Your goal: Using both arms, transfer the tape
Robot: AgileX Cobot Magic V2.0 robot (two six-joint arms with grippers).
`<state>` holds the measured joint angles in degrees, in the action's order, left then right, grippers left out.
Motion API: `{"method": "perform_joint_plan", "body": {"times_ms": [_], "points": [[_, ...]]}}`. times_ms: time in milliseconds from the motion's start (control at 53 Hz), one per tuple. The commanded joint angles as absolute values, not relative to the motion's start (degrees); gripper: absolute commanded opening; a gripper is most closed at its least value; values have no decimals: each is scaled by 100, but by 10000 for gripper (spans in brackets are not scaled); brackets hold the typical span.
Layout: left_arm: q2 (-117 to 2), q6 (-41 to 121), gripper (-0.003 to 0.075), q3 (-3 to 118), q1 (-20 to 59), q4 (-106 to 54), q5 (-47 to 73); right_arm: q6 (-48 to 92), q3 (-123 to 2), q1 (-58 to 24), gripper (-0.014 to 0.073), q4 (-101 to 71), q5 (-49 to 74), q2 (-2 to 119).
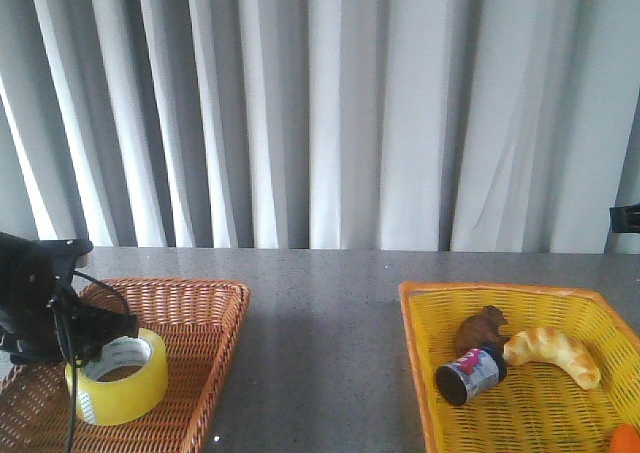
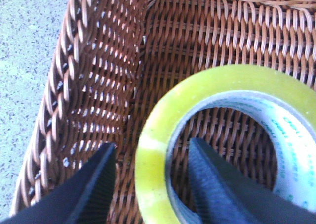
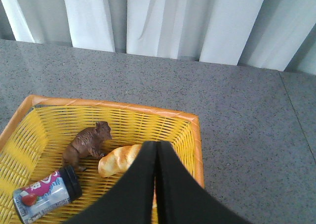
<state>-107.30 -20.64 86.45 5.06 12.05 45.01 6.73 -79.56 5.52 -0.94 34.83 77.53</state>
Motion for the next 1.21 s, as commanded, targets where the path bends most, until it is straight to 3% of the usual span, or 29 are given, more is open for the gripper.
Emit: {"method": "perform_joint_plan", "body": {"times_ms": [0, 302, 491, 698, 1000, 1189], "points": [[-10408, -1835, 429, 8837, 527, 936, 4243, 717, -8109, 572, -8, -87, 3102, 7564], [-10255, -1381, 432, 8837, 527, 365, 4206, 717, -8109, 572, -8, -87, 3102, 7564], [-9716, -1381, 392, 8837, 527, 376, 3609, 717, -8109, 572, -8, -87, 3102, 7564], [-8890, -1381, 283, 8837, 527, 220, 2511, 717, -8109, 572, -8, -87, 3102, 7564], [-8037, -1381, -4, 8837, 527, 40, 2154, 717, -8109, 572, -8, -87, 3102, 7564], [-7806, -935, -8, 8837, 527, 0, 2282, 717, -8109, 572, -8, -87, 3102, 7564]]}}
